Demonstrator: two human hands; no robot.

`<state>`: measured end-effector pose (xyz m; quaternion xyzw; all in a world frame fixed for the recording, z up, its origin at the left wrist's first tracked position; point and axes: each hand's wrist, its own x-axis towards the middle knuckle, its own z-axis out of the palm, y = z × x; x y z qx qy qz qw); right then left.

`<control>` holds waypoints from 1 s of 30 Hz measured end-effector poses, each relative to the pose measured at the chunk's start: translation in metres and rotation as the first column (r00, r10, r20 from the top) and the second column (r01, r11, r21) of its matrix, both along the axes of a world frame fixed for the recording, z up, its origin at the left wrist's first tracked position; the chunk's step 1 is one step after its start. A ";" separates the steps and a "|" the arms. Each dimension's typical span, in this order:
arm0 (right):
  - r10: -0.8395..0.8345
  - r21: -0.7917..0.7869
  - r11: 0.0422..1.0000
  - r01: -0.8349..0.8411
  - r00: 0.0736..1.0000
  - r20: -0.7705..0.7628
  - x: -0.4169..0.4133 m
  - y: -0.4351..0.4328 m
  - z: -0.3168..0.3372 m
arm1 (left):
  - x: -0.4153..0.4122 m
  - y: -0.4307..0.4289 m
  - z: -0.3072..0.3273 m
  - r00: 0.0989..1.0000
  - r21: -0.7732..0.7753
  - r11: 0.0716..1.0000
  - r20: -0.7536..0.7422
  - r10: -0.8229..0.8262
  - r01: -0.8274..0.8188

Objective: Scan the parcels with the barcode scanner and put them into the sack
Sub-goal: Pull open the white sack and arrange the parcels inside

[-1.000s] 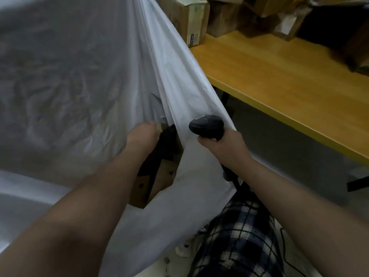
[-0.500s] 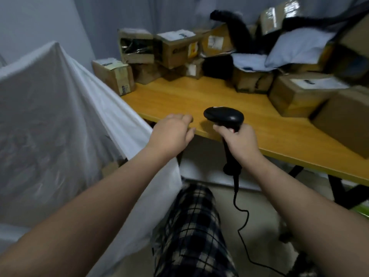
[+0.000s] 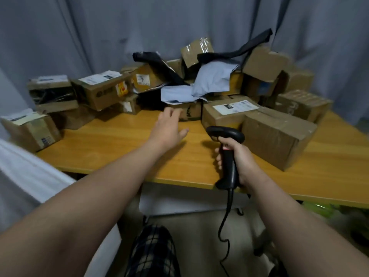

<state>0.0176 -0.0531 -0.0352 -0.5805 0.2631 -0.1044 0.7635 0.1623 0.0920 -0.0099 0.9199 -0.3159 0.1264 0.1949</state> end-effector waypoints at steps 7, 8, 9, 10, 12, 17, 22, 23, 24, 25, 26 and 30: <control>-0.076 0.046 0.996 0.074 0.997 0.029 0.039 -0.005 -0.002 | 0.086 -0.045 0.016 0.983 0.334 0.934 0.172 0.069 -0.125; -0.078 0.042 0.996 0.077 0.996 0.034 0.040 -0.005 -0.002 | 0.095 -0.049 0.017 0.984 0.367 0.921 0.165 0.071 -0.128; -0.079 0.040 0.996 0.078 0.996 0.035 0.041 -0.006 -0.003 | 0.103 -0.052 0.018 0.985 0.391 0.911 0.160 0.069 -0.128; -0.081 0.039 0.996 0.080 0.996 0.035 0.041 -0.006 -0.004 | 0.108 -0.054 0.019 0.983 0.413 0.901 0.170 0.062 -0.129; -0.084 0.042 0.996 0.082 0.996 0.042 0.041 -0.007 -0.005 | 0.111 -0.053 0.020 0.972 0.386 0.913 0.230 0.046 -0.135; -0.077 0.018 0.997 0.077 0.996 0.047 0.040 -0.006 -0.004 | 0.097 -0.032 0.037 0.957 -0.118 0.993 0.284 0.057 -0.024; -0.050 -0.008 0.999 0.050 0.998 0.048 0.035 -0.004 -0.003 | 0.080 -0.003 0.066 0.964 -0.343 0.939 0.247 0.097 -0.007; -0.046 -0.011 0.999 0.047 0.998 0.045 0.035 -0.004 -0.002 | 0.076 0.002 0.070 0.968 -0.371 0.929 0.236 0.088 0.006; -0.048 -0.014 0.999 0.048 0.998 0.042 0.034 -0.003 -0.001 | 0.071 0.008 0.074 0.967 -0.384 0.923 0.245 0.069 0.031; -0.052 -0.019 0.998 0.053 0.998 0.038 0.033 -0.003 0.000 | 0.065 0.013 0.076 0.963 -0.379 0.923 0.265 0.048 0.058; -0.058 -0.022 0.998 0.058 0.998 0.036 0.033 -0.002 0.001 | 0.060 0.019 0.078 0.957 -0.364 0.928 0.290 0.031 0.080; -0.039 0.006 0.999 0.039 0.998 0.048 0.028 0.001 0.003 | 0.035 0.037 0.085 0.957 -0.358 0.924 0.289 -0.024 0.131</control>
